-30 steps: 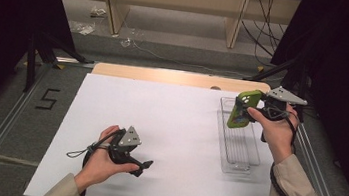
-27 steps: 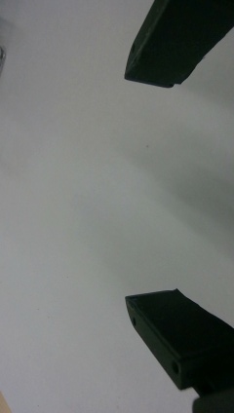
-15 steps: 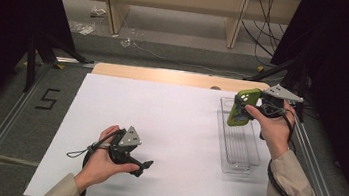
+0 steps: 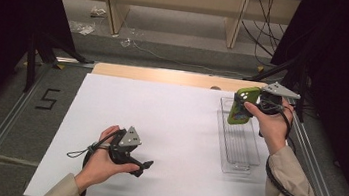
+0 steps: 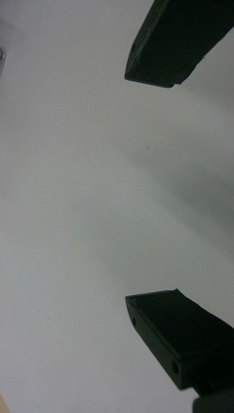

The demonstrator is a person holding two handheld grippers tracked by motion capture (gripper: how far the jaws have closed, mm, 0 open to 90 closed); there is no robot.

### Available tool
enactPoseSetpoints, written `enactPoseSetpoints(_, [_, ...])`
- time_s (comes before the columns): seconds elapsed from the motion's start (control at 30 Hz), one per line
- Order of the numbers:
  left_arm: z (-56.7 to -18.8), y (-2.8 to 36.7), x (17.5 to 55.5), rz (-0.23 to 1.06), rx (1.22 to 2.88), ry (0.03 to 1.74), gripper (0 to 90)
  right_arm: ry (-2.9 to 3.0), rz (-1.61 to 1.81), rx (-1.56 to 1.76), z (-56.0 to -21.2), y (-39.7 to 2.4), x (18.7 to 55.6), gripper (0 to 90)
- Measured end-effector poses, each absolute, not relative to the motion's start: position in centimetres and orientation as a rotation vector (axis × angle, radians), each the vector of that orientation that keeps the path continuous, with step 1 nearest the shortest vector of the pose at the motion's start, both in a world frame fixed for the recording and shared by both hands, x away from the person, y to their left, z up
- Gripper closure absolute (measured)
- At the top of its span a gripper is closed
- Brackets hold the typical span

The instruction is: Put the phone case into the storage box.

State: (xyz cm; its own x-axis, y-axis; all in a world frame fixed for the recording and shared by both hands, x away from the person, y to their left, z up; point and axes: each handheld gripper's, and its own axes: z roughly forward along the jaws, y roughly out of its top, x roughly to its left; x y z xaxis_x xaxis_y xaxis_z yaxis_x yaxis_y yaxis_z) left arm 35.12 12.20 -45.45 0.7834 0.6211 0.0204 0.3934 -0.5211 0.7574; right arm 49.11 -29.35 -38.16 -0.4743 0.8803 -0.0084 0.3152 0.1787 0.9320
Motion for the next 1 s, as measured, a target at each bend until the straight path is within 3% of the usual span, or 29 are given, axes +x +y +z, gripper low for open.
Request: enactPoseSetpoints(1.0, [-45.5,12.2,35.1,0.369,2.187,0.746,0.0,1.888,1.243,1.153,-38.7,-28.5,50.9,17.4])
